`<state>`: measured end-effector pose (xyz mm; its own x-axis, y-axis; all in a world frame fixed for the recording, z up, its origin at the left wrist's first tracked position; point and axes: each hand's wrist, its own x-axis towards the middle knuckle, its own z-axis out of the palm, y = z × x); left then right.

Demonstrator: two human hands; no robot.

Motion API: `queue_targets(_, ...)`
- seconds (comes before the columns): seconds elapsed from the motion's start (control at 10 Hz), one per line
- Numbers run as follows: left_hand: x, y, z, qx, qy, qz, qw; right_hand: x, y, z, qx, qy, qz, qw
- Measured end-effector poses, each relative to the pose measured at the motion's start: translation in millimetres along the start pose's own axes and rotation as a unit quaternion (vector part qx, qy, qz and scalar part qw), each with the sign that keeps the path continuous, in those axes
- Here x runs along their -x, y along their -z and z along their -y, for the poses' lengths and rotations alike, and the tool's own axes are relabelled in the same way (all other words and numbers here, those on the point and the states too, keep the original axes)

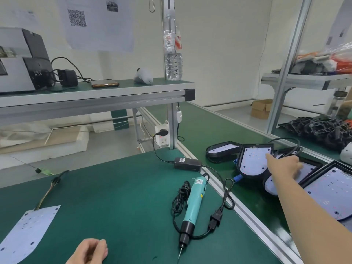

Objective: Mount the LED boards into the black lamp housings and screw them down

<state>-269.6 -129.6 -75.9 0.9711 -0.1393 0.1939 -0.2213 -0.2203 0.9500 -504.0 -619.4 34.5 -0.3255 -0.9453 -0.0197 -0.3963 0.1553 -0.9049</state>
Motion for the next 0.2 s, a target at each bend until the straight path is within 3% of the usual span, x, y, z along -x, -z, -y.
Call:
queue_targets(0.1, -3, 1, 2, 0.014, -0.008, 0.016, 1.000, 20, 9, -2, -0.061, 0.042, -0.021, 0.997)
queue_targets(0.2, -4, 1, -2, 0.007, 0.006, 0.006, 1.000, 54, 7, 0, -0.099, 0.145, -0.021, 0.984)
